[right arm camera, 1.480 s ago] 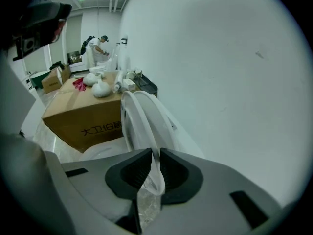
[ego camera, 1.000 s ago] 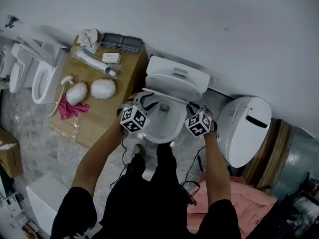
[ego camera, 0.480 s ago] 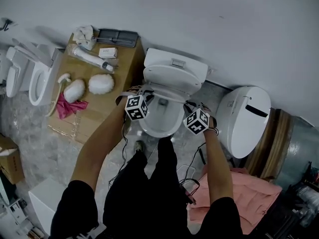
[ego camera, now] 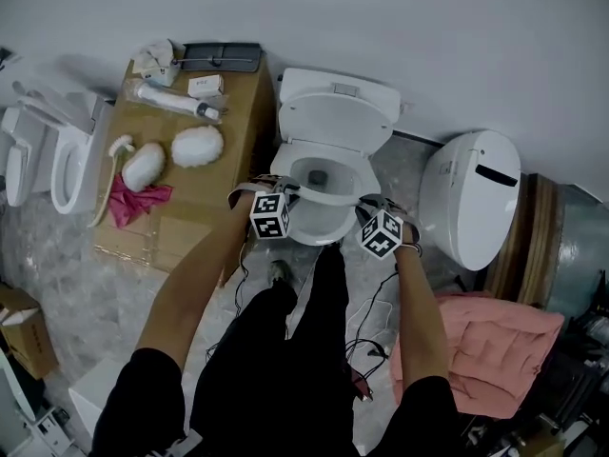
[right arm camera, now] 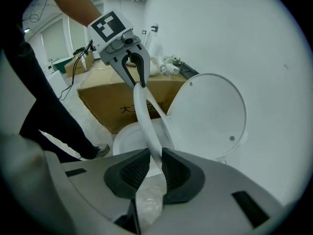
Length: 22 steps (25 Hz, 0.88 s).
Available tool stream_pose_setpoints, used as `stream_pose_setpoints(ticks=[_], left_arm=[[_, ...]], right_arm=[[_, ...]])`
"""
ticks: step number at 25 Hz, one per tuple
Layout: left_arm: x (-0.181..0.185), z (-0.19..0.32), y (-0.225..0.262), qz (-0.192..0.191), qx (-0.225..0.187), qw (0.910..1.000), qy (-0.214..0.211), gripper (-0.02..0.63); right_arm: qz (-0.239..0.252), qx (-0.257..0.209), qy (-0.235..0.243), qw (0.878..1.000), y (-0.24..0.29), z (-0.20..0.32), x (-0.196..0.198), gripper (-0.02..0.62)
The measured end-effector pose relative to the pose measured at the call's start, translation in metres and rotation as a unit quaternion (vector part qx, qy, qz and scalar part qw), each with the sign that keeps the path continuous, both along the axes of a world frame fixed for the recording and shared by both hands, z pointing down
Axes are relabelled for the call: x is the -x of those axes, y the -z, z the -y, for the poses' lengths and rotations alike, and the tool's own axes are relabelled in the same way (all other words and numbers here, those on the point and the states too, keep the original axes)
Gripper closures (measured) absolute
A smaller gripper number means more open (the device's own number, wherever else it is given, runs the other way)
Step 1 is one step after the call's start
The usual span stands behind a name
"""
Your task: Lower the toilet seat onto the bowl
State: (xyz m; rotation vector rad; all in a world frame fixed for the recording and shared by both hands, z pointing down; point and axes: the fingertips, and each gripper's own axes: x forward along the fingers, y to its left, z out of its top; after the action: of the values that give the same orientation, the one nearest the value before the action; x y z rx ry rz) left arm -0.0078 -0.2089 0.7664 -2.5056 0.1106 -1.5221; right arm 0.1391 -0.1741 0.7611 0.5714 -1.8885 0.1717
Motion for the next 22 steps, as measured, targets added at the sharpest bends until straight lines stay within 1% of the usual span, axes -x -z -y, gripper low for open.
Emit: stream_pose_setpoints(ticks=[2,5,10,12,15,18,20,22], left_arm=[[0.004,-0.017,-0.012,0.004,-0.001,0.9999,-0.011,0.522],[0.009,-0.040,-0.032,0.008,0.010,0.9998,-0.016,0.509],[0.016,-0.078,-0.070,0.031,0.026,0.9980,-0.048,0.491],[0.018,-0.093,-0.089,0.041,0.032,0.9971,-0.056,0.488],[0.022,-0.114,-0.117,0.053,0.042,0.9962,-0.055,0.482],[0.028,-0.129,-0.147,0.070,0.035,0.9951,-0.060,0.477],[0.030,-0.137,-0.166,0.082,0.021,0.9933,-0.078,0.477],[0.031,-0.148,-0.189,0.095,0.018,0.9910,-0.093,0.477]], right_arm=[[-0.008,0.003,0.001,1.000,-0.012,-0.017,0.005,0.506],[-0.019,0.010,0.007,1.000,-0.032,-0.040,0.010,0.503],[-0.027,0.040,0.032,0.998,-0.073,-0.078,0.017,0.490],[-0.026,0.041,0.032,0.998,-0.090,-0.091,0.019,0.485],[-0.031,0.038,0.033,0.998,-0.119,-0.111,0.022,0.480],[-0.039,0.036,0.036,0.998,-0.151,-0.126,0.028,0.474],[-0.040,0.036,0.040,0.998,-0.174,-0.136,0.031,0.471],[-0.037,0.039,0.044,0.998,-0.198,-0.147,0.033,0.471]])
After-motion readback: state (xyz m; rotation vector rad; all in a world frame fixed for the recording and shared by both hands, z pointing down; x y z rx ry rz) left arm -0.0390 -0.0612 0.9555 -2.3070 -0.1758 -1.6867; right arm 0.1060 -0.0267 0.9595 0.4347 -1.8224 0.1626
